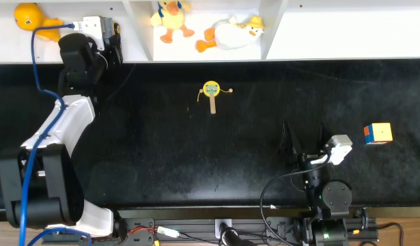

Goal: Store Toys

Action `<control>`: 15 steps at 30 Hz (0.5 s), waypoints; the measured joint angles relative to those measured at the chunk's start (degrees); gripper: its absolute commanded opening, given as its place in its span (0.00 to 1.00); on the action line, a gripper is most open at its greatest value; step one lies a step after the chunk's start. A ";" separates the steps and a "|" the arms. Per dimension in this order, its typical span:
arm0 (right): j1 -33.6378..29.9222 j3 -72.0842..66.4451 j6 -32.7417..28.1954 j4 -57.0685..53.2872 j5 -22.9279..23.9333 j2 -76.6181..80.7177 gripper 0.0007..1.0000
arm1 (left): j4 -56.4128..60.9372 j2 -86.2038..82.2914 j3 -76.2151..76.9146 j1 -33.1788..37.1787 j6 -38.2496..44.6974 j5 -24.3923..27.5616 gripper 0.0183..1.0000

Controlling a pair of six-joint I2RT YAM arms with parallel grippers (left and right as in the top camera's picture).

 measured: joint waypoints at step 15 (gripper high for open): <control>-0.02 0.00 0.02 0.00 -0.02 0.00 0.99 | -0.11 0.00 0.00 0.00 -0.96 0.24 1.00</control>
